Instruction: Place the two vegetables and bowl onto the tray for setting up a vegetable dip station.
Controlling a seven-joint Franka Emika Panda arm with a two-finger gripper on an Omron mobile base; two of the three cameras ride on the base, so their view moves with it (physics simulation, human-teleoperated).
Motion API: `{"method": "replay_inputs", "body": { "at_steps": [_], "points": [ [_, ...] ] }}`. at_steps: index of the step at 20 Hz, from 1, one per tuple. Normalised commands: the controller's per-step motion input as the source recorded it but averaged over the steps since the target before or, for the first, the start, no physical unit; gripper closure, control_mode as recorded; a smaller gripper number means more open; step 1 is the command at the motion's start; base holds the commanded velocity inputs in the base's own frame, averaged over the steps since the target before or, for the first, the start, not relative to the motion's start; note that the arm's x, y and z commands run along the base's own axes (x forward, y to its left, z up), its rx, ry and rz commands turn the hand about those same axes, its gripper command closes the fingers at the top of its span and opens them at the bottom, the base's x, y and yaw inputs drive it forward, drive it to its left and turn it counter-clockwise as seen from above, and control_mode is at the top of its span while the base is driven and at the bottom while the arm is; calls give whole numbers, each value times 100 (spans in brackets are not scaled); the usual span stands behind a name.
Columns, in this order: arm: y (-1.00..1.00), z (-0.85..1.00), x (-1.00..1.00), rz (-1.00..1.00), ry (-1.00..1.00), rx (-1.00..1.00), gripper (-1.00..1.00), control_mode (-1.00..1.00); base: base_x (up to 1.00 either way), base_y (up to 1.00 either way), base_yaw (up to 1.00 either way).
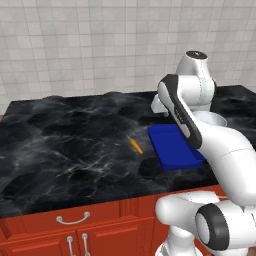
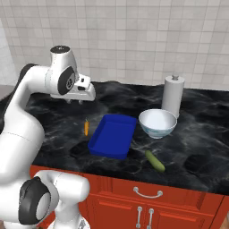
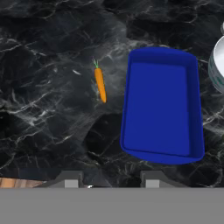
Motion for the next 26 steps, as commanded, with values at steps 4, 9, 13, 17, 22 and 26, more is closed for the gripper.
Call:
{"method": "replay_inputs", "body": {
  "at_steps": [4, 9, 13, 17, 22, 26],
  "points": [
    [-11, 0, 0, 3, 0, 0, -100, -100, 0, 0, 0],
    [-23, 0, 0, 2, 0, 2, -100, -100, 0, 0, 0],
    [-29, -4, -1, 9, 1, 2, -100, -100, 0, 0, 0],
    [-22, -4, 0, 4, 0, 1, -100, -100, 0, 0, 0],
    [-28, -8, 2, 2, 3, 12, -100, -100, 0, 0, 0],
    [-30, -3, 6, -4, 6, 16, -100, -100, 0, 0, 0]
  ]
}}
